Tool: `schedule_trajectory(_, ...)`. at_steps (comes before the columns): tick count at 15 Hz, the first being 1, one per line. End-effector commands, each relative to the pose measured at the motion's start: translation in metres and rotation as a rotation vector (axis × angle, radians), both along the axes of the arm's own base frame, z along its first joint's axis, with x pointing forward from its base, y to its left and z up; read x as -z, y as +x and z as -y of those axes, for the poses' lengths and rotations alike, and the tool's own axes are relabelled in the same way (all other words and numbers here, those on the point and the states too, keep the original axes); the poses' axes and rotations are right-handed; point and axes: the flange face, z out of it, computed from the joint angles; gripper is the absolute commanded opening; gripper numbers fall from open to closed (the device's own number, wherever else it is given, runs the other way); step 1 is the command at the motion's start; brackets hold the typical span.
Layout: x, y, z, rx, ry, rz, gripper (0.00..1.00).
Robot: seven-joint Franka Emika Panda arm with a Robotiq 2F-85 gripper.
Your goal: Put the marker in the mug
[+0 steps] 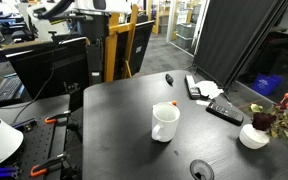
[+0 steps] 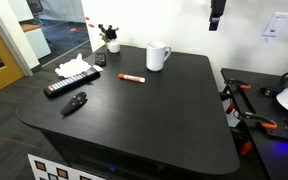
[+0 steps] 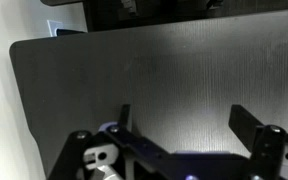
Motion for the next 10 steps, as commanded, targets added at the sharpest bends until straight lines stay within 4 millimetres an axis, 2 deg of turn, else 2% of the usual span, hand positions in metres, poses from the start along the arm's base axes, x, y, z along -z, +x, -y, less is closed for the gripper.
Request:
schedule_trajectory(1,0.0,0.0,0.0,0.0,0.0,-0.001,1.0)
schedule_trajectory(6,0.0,0.0,0.0,0.0,0.0,-0.001,1.0)
schedule_trajectory(10,-0.004,0.02,-0.01,-0.031,-0.011,0.082,1.0)
